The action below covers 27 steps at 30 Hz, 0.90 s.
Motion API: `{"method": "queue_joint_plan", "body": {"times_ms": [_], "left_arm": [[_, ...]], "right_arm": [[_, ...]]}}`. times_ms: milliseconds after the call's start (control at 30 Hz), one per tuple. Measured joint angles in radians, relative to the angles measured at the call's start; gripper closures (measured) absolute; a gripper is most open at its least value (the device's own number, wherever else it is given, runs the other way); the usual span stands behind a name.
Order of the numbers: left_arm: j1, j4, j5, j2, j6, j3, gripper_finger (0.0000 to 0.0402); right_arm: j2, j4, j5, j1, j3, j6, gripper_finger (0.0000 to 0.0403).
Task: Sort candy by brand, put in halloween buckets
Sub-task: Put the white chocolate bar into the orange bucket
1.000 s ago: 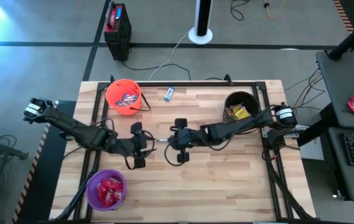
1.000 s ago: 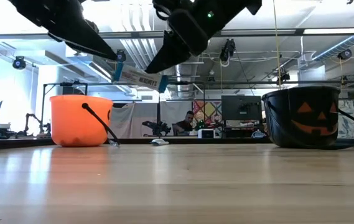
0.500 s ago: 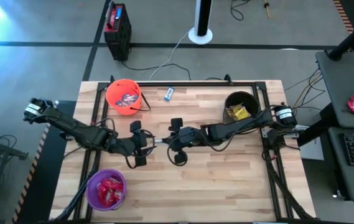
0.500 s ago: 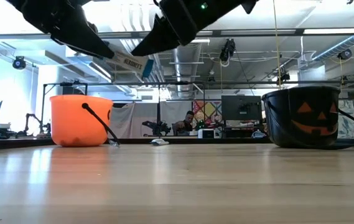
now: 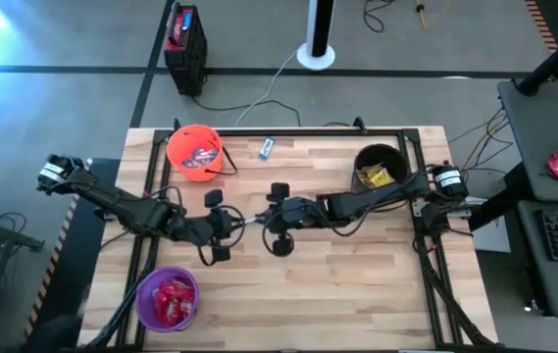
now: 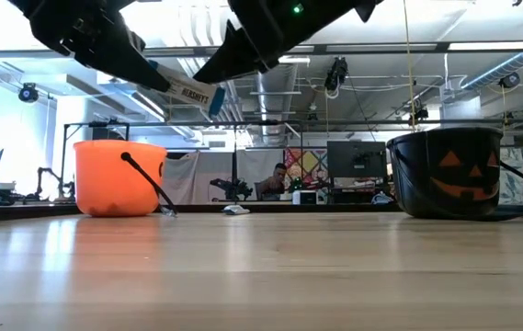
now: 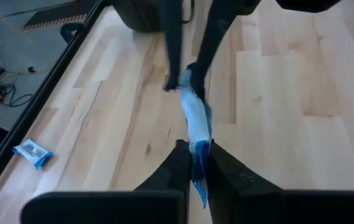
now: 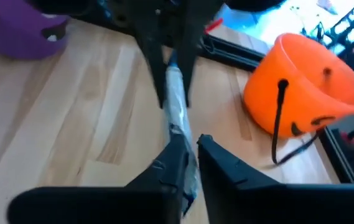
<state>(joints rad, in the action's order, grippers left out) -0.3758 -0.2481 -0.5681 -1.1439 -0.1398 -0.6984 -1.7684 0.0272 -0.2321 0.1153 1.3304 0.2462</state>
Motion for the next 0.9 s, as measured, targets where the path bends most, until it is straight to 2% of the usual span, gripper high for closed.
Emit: {"method": "queue_joint_plan", "body": {"times_ms": [133, 200, 367, 467, 533, 600, 733, 900], "left_arm": [[0.001, -0.045, -0.022, 0.000, -0.004, -0.030, 0.0395], [0.002, -0.147, -0.069, 0.000, -0.028, -0.070, 0.0395], [0.085, -0.685, -0.262, 0.002, -0.260, -0.237, 0.0395], [0.217, -0.992, -0.325, 0.003, -0.432, -0.336, 0.0395], [0.338, -1.103, -0.331, 0.005, -0.466, -0.377, 0.0395], [0.473, -1.119, -0.294, 0.008, -0.416, -0.396, 0.0395], [0.738, -1.004, -0.132, 0.004, -0.204, -0.391, 0.0395], [1.025, -0.848, 0.145, 0.000, 0.059, -0.346, 0.0393]], "right_arm": [[0.019, -0.015, 0.001, -0.029, 0.000, -0.059, 0.0322], [0.036, -0.015, -0.006, -0.047, 0.000, -0.075, 0.0297], [0.086, -0.037, -0.101, -0.109, 0.001, -0.104, 0.0246], [0.091, -0.038, -0.110, -0.151, 0.001, -0.100, 0.0226], [0.088, -0.037, -0.109, -0.176, 0.001, -0.099, 0.0218], [0.083, -0.029, -0.104, -0.199, 0.001, -0.098, 0.0213], [0.082, -0.031, -0.101, -0.236, -0.018, -0.098, 0.0208], [0.082, -0.038, -0.101, -0.277, -0.024, -0.123, 0.0207]]}}
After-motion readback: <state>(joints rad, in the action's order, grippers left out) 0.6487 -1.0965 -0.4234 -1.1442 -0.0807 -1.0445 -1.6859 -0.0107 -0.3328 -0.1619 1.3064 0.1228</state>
